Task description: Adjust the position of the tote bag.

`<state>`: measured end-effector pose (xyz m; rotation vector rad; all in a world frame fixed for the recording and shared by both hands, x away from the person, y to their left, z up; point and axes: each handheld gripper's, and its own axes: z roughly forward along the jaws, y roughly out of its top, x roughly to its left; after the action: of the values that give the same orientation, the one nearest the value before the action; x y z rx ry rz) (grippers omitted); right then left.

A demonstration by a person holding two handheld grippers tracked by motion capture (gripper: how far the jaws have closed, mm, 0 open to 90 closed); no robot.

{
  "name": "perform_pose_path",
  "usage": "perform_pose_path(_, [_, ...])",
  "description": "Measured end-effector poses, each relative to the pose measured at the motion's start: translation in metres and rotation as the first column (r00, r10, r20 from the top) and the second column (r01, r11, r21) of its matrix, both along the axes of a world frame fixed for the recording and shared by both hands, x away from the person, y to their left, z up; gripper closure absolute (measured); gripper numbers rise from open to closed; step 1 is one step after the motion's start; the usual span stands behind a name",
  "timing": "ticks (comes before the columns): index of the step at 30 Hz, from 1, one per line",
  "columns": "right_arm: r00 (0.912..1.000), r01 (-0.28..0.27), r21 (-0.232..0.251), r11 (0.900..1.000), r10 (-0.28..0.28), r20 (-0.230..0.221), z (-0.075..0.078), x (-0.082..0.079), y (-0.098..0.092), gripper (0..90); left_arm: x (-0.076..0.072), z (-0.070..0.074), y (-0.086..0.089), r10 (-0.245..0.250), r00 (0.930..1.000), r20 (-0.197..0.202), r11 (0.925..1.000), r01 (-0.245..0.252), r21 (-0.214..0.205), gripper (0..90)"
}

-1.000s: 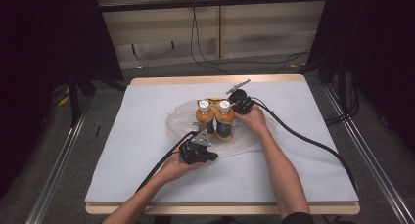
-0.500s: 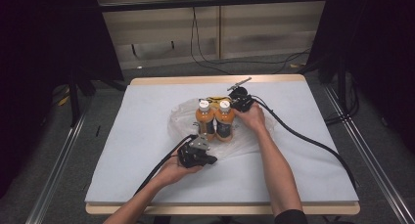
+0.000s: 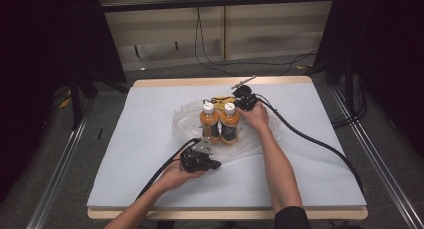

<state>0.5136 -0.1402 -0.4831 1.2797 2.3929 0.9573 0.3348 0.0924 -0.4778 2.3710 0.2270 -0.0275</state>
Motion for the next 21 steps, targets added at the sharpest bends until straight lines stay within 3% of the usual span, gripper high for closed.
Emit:
perform_pose_path(5, [0.9996,0.027,0.003,0.9996,-0.027,0.005,-0.001,0.004,-0.001,90.0,-0.002,0.0,-0.002,0.014,0.9997,0.021,0.9999,-0.014,0.005,90.0])
perform_pose_path(10, [0.9996,0.025,-0.018,0.9995,-0.025,0.016,0.0,0.006,0.001,90.0,-0.001,-0.001,-0.001,0.013,0.9999,0.004,0.9999,-0.013,-0.004,90.0])
perform_pose_path(14, [1.0,-0.002,0.012,0.9999,0.002,0.007,0.001,0.002,0.002,90.0,0.0,-0.001,0.0,0.026,0.9996,-0.006,0.9996,-0.027,-0.009,90.0])
perform_pose_path(16, [0.9995,-0.022,0.026,0.9994,0.022,0.022,0.004,0.0,0.003,90.0,0.0,-0.002,0.0,0.032,0.9994,-0.015,0.9991,-0.033,-0.027,90.0])
perform_pose_path(17, [0.9995,-0.023,0.032,0.9992,0.022,0.021,0.007,-0.003,0.004,90.0,0.002,-0.001,0.001,0.022,0.9996,-0.018,0.9997,-0.022,-0.011,90.0])
perform_pose_path(21, [0.9975,-0.053,0.074,0.9958,0.049,0.05,0.019,-0.009,0.0,90.0,0.0,-0.002,-0.001,0.032,0.9994,-0.012,0.9991,-0.033,-0.029,90.0])
